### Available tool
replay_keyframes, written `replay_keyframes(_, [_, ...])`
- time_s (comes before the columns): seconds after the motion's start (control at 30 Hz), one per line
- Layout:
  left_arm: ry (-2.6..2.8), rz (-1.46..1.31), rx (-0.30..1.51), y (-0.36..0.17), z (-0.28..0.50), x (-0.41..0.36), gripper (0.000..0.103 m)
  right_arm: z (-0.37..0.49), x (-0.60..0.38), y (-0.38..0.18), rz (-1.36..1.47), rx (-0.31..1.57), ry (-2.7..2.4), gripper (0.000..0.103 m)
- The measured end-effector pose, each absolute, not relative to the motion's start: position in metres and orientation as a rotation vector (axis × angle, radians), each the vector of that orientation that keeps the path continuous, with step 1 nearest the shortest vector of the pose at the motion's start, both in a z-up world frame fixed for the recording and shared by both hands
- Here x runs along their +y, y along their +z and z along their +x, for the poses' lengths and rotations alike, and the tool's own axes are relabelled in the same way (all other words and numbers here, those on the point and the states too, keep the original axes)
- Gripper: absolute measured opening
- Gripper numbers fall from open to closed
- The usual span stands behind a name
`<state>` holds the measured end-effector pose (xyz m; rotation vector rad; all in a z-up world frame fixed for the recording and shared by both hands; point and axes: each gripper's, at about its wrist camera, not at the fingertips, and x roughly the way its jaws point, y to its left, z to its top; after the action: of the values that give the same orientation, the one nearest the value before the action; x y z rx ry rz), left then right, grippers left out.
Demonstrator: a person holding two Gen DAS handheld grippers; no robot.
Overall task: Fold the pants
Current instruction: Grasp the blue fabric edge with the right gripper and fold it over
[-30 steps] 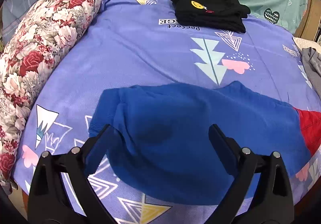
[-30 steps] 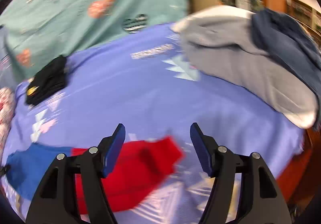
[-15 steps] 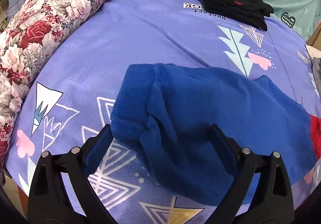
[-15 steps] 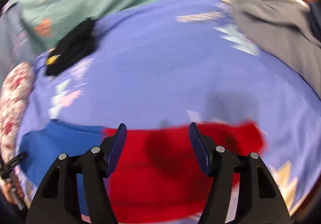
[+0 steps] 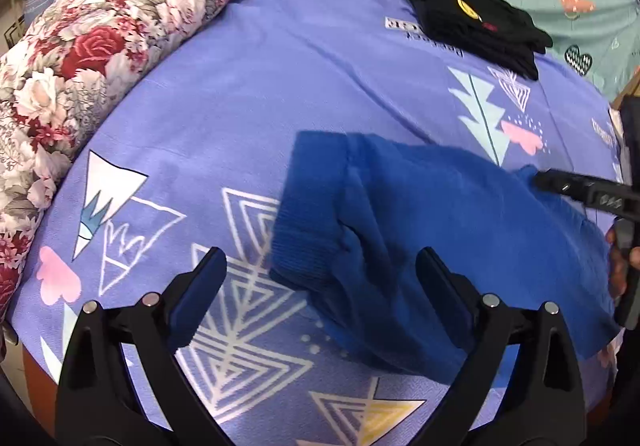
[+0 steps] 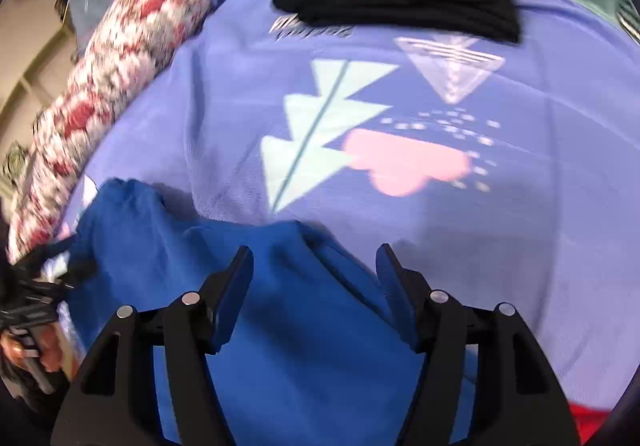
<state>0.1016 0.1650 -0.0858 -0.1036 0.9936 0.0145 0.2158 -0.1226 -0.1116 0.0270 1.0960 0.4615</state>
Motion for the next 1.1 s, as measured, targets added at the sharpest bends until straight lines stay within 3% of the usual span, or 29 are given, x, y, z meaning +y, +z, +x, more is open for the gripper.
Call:
replay_keyframes(0.13, [0.084, -0.083, 0.993, -0.092, 0.107, 0.177, 0.098, 0.215, -0.109, -0.119, -0.024, 1.091, 0.474, 0.041])
replay_keyframes(0.2, [0.101, -0.112, 1.033, -0.105, 0.112, 0.185, 0.101, 0.216, -0.104, -0.119, -0.05, 1.079, 0.47, 0.015])
replay_keyframes(0.33, [0.093, -0.189, 1.057, -0.115, 0.111, 0.197, 0.101, 0.214, -0.105, -0.1, -0.062, 0.987, 0.438, 0.006])
replay_keyframes(0.73, [0.093, -0.182, 1.054, -0.107, 0.098, 0.202, 0.101, 0.215, -0.098, -0.112, -0.166, 0.935, 0.339, 0.007])
replay_keyframes(0.9, [0.084, -0.152, 0.983, -0.084, 0.095, 0.198, 0.101, 0.189, -0.123, -0.089, -0.084, 0.934, 0.386, 0.023])
replay_keyframes(1.1, [0.124, -0.168, 1.041, -0.106, 0.109, 0.202, 0.101, 0.163, -0.156, -0.112, -0.062, 1.055, 0.39, 0.024])
